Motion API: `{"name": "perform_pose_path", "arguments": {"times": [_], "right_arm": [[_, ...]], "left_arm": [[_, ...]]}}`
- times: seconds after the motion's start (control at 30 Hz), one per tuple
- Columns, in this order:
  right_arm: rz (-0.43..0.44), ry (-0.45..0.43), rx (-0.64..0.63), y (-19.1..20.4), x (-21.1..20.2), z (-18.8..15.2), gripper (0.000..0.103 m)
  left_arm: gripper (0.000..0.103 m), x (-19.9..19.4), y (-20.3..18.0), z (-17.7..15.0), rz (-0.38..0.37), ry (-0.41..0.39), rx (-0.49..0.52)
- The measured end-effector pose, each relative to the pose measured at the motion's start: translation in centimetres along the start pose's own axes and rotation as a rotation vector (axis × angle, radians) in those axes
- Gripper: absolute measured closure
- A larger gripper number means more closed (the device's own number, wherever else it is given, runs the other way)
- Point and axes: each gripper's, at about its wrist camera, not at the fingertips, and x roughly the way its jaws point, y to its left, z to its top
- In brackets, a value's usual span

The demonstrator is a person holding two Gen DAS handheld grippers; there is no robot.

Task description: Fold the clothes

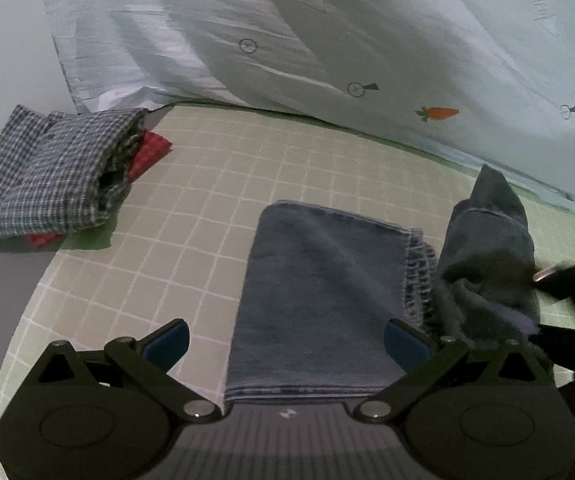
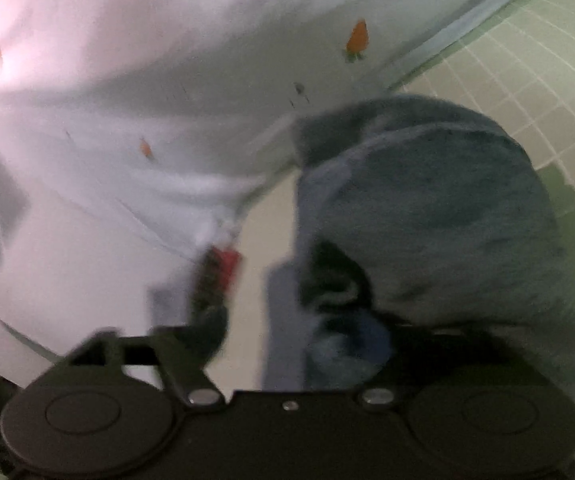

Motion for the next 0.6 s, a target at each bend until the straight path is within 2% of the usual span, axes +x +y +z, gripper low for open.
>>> {"name": "perform_pose_path", "arguments": {"times": [0.07,0.13,0.17,0.3,0.37,0.5,0.53,0.6], "right_arm": [[0.075,-0.043,0.065,-0.3,-1.1,0.4,0.005],[0.127,-0.084,0.14,-1.0,-2.3,0.5,0.005],[0.127,-0.117,0.178,-1.5,-3.0,0.5,0.005],[0.023,-0.265,0.321,-3.7,-6.2,0.4,0.003],[-0.068,-0.316,0.334,-4.4,-7.5,0.4,0.003],[-0.292,-0.326,0.258,-4.9,-8.8,0.5,0.002],[-0.327,-0.324,0.25,-5.1,-9.1,0.3,0.002],[-0.332,-0.327,0.29,-5.8,-9.2,-0.2,0.002]], "left_arm": [[0.001,0.1,-0.2,0.1,-0.013,0.002,0.001],[0.001,0.3,-0.4,0.4,-0.03,0.006,0.001],[0.001,0.4,-0.5,0.5,-0.044,0.009,0.0],[0.001,0.6,-1.5,1.4,-0.094,0.008,0.016],[0.001,0.7,-2.2,1.9,-0.116,0.006,0.031],[0.001,1.5,-4.0,3.3,-0.182,0.016,0.053],[0.001,1.8,-4.5,3.7,-0.203,0.02,0.054],[0.001,2.8,-5.6,4.3,-0.254,0.041,0.05]]}}
